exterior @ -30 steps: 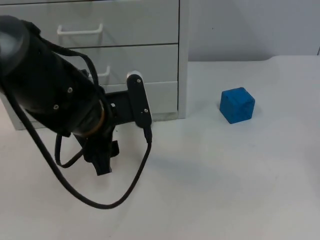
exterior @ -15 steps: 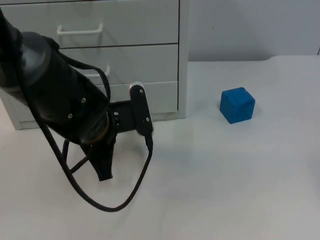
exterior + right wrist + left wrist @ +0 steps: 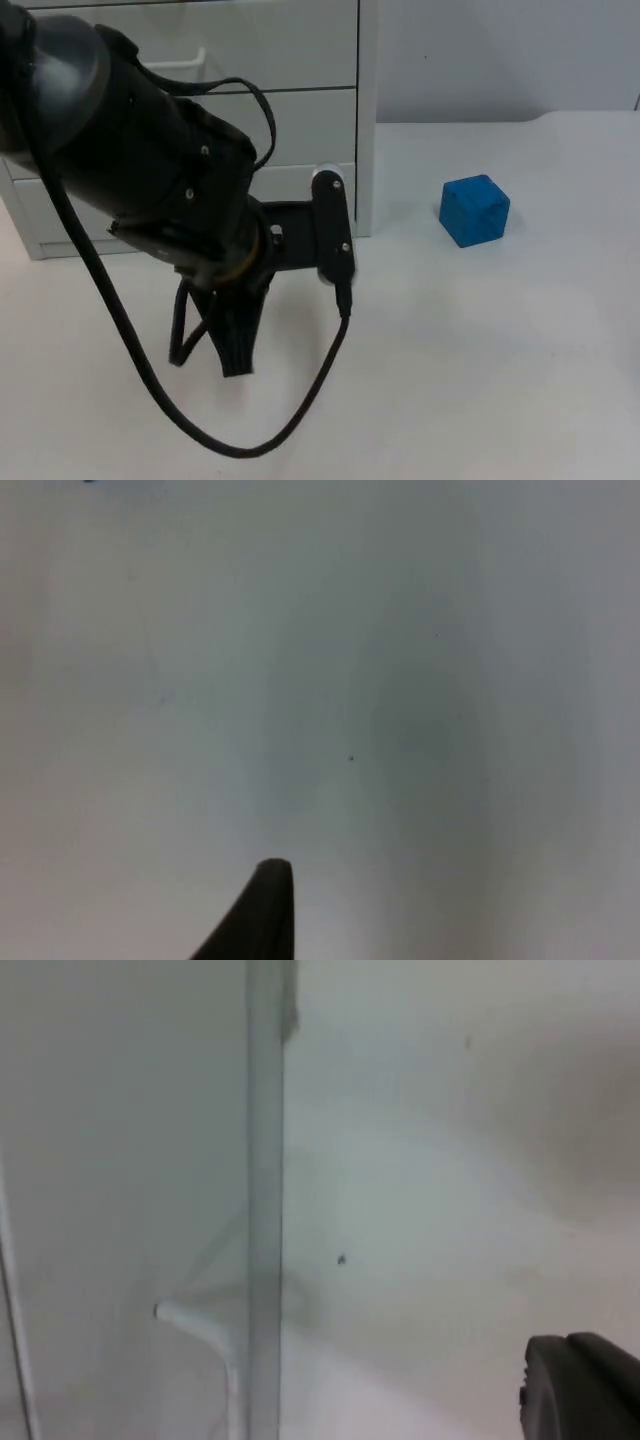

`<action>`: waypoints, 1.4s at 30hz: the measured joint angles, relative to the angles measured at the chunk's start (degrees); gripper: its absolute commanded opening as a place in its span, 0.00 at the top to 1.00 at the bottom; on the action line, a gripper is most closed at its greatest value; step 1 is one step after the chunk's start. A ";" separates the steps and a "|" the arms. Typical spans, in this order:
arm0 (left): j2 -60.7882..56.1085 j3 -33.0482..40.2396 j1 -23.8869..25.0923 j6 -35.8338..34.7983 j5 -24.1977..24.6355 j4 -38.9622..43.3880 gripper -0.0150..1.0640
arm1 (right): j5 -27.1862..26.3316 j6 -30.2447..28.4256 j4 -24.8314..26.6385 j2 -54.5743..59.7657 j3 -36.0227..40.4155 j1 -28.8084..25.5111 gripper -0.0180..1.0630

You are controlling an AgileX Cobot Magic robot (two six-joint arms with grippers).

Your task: Open the drawer with the left hand, place the block into the drawer with the right hand, then close the drawer with the left hand.

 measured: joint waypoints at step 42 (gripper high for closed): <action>5.19 -1.23 11.39 -21.67 0.69 29.96 0.99 | -0.84 0.00 0.55 0.00 0.00 0.00 0.01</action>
